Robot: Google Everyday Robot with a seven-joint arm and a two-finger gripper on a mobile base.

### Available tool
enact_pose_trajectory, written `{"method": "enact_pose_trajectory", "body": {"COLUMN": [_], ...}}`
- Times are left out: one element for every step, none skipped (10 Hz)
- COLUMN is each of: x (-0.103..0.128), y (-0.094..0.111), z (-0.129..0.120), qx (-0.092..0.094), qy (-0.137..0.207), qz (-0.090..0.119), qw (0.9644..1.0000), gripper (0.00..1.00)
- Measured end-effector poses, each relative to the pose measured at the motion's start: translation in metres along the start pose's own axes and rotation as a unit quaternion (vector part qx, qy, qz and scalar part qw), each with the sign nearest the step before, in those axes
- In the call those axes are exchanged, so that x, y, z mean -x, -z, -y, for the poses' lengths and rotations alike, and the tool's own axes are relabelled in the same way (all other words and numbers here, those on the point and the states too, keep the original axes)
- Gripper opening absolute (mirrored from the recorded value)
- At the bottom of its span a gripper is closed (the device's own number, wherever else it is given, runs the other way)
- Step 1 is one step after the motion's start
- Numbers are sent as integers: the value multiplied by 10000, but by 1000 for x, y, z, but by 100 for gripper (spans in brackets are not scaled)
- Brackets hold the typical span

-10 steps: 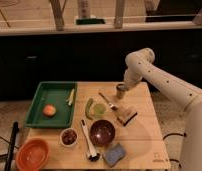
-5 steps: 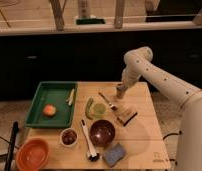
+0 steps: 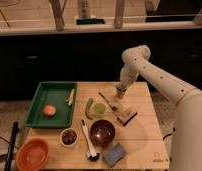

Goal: Place towel in metal cup

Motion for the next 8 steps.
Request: {"method": "enact_pose_trajectory", "body": {"x": [0, -1, 0, 1, 1, -1, -2, -3], "y": [-1, -2, -5, -8, -10, -12, -14, -17], "z": [2, 4, 7, 11, 13, 13, 13, 14], "qx": [19, 47, 73, 97, 110, 139, 148, 157], "qy": [13, 24, 46, 65, 64, 53, 40, 37], "qz": [2, 1, 4, 11, 24, 15, 14, 4], "qw": [10000, 10000, 10000, 9999, 9999, 9999, 9999, 9999], "gripper": [0, 0, 0, 0, 0, 0, 0, 0]}}
